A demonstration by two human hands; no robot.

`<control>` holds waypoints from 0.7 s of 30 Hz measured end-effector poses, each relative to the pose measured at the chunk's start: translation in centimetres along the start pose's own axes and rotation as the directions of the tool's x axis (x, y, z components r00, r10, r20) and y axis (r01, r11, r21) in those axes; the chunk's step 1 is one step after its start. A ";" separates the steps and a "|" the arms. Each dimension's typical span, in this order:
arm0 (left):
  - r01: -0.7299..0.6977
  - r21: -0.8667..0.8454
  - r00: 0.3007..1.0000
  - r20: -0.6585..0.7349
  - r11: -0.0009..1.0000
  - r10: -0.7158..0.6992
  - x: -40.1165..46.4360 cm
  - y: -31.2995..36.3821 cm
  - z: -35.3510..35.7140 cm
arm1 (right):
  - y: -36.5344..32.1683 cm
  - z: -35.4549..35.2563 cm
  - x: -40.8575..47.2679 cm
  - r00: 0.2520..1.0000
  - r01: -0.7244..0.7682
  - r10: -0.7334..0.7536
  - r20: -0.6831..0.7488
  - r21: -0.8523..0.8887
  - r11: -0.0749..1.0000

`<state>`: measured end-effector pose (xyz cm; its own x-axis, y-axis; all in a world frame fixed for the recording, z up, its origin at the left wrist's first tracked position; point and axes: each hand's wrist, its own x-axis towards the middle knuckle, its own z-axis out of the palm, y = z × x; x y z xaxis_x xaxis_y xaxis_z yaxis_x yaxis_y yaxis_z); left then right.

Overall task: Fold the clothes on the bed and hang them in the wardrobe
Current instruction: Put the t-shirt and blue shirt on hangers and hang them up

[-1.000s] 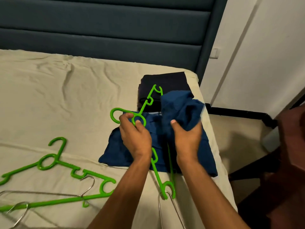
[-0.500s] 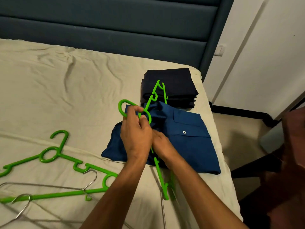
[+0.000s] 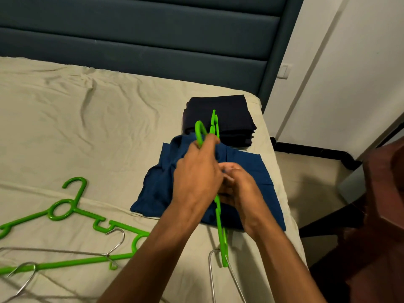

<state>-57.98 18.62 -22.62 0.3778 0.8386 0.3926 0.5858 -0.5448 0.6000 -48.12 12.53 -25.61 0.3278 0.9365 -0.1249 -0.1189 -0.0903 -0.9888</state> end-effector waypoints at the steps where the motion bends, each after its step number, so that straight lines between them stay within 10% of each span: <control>1: -0.039 0.033 0.996 0.080 0.999 0.036 0.2 0.6 0.0 | 0.2 -0.4 -1.1 1.000 0.014 -0.015 0.015 0.053 0.999; 6: -0.271 -0.076 0.885 0.373 0.960 0.279 -0.6 2.2 1.0 | 1.6 -0.9 -1.6 0.962 0.173 -0.164 -0.216 0.023 0.985; 9: -0.381 -0.263 0.893 0.142 0.886 0.426 -2.0 0.6 2.5 | 1.7 -2.2 0.1 0.836 0.219 -0.143 -0.529 0.084 0.972; 12: -0.315 -0.165 0.947 0.017 0.935 0.322 -1.1 -2.7 5.2 | 1.7 -3.6 0.7 0.801 0.249 -0.131 -0.584 0.125 0.960; 16: -0.069 0.343 0.963 0.266 0.937 -0.027 1.7 -8.3 7.5 | 1.9 -4.7 0.6 0.804 0.247 -0.124 -0.582 0.136 0.959; 21: 0.096 0.483 0.927 0.274 0.870 -0.255 2.1 -14.7 6.7 | 3.2 -6.1 1.4 0.802 0.165 0.016 -0.597 0.247 0.955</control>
<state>-61.00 28.46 -35.27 0.3976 0.9173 0.0204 0.8925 -0.3919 0.2231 -42.33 11.47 -29.44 0.8206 0.5473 -0.1646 -0.2908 0.1518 -0.9447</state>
